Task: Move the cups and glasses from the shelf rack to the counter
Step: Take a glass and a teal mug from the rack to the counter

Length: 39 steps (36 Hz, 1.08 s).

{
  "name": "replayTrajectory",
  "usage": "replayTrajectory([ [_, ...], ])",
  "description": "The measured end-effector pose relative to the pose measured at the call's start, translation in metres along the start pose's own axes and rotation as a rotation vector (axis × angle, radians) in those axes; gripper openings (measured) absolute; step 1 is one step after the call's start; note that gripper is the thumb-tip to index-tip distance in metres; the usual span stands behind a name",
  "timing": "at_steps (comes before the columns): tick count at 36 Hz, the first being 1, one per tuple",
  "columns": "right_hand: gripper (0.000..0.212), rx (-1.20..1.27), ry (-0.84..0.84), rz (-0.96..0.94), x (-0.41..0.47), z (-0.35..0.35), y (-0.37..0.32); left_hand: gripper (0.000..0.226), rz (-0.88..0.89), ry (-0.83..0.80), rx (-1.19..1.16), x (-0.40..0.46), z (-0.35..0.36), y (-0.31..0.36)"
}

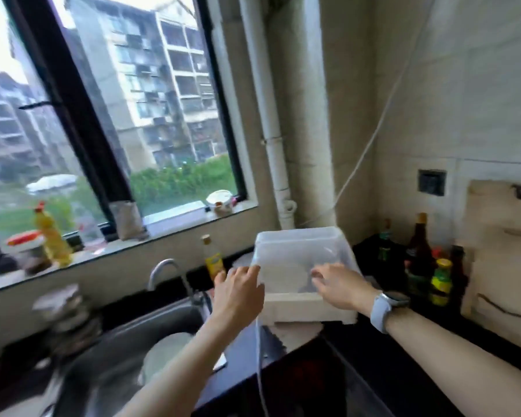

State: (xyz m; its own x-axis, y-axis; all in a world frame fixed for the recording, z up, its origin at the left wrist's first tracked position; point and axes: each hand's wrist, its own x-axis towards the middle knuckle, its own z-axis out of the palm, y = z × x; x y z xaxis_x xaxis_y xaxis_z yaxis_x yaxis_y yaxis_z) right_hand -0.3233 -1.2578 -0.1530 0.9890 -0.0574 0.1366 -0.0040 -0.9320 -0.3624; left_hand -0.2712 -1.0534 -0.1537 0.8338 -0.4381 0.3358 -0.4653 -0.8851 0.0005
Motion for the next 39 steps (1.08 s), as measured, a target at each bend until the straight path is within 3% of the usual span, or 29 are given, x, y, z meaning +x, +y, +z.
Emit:
replayTrajectory([
  [10, 0.028, 0.100, -0.175, -0.646, 0.022, 0.121, -0.369, 0.038, -0.617, 0.052, 0.209, -0.227, -0.120, -0.302],
  [16, 0.026, 0.215, -0.267, -0.879, 0.001, 0.170, -0.533, 0.042, -0.955, 0.101, 0.237, -0.349, -0.164, -0.409],
  [20, 0.026, 0.304, -0.289, -0.981, -0.006, 0.193, -0.618, 0.036, -1.090, 0.170, 0.208, -0.389, -0.180, -0.459],
  [27, 0.029, 0.305, -0.277, -1.095, 0.041, 0.229, -0.730, 0.037, -1.111, 0.252, 0.250, -0.395, -0.197, -0.571],
  [39, 0.024, 0.426, -0.110, -1.041, 0.201, 0.248, -0.900, 0.036, -0.976, 0.426, 0.214, -0.300, -0.235, -0.778],
])
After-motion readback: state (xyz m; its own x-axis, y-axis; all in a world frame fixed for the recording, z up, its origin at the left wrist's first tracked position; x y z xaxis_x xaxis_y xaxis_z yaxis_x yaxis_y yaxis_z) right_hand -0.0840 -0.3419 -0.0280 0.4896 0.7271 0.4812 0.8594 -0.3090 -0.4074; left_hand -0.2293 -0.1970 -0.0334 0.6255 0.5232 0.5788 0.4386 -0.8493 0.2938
